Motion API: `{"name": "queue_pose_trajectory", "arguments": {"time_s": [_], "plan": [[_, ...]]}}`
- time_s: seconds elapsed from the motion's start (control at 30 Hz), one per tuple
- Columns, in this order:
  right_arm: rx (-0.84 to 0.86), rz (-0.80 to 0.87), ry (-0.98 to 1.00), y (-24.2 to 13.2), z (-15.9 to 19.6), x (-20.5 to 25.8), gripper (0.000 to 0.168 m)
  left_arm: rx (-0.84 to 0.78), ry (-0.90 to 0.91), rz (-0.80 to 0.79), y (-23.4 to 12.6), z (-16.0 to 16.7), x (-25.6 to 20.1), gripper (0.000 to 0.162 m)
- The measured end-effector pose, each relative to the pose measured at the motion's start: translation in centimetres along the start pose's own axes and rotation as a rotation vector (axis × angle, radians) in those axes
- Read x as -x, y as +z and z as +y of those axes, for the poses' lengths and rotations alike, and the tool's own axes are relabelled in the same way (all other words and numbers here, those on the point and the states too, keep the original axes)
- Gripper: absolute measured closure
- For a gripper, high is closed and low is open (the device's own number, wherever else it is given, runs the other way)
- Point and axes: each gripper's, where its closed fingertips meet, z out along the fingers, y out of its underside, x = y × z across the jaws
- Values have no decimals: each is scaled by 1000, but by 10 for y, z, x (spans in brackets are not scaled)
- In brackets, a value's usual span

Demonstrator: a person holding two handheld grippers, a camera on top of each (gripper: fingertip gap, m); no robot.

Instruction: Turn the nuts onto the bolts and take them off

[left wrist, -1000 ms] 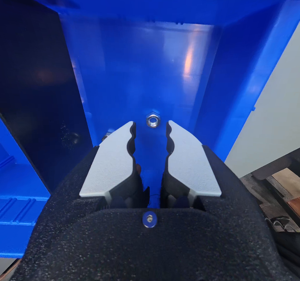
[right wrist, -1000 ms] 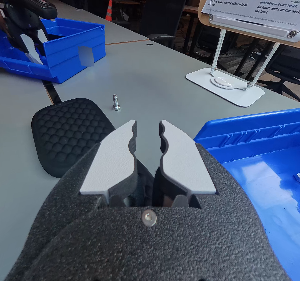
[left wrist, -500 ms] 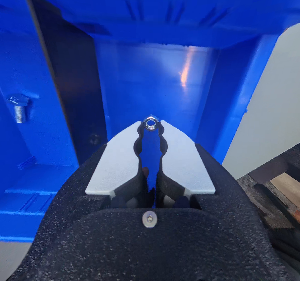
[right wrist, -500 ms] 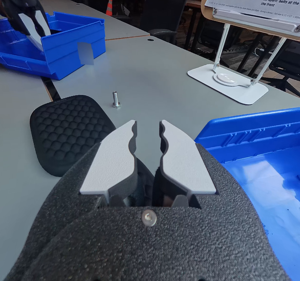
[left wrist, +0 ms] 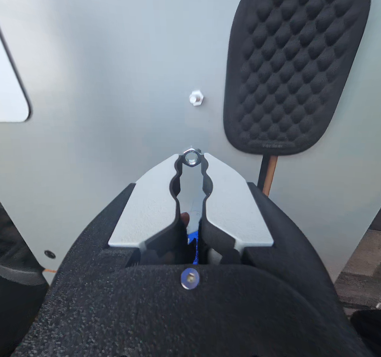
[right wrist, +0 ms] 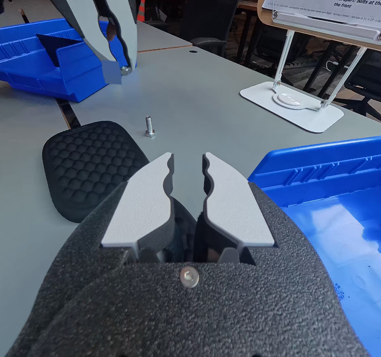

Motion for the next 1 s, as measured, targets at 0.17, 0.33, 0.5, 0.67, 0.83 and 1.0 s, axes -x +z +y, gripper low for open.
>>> {"name": "queue_pose_trajectory", "arguments": {"time_s": [0.17, 0.33, 0.5, 0.67, 0.83, 1.0], "plan": [[33, 22, 17, -1, 6, -5, 143, 20, 119, 78, 50, -64, -9, 145], [23, 24, 36, -2, 5, -7, 143, 113, 155, 121, 94, -80, -12, 145], [27, 27, 33, -2, 6, -8, 143, 108, 148, 150, 108, -86, -13, 145], [27, 24, 34, -2, 5, -7, 143, 83, 137, 175, 110, -88, -17, 145], [26, 23, 34, -2, 5, -7, 143, 27, 94, 190, 106, -91, -18, 136], [17, 9, 43, -1, 4, -5, 143, -277, -104, 131, 73, -115, -1, 125]]}}
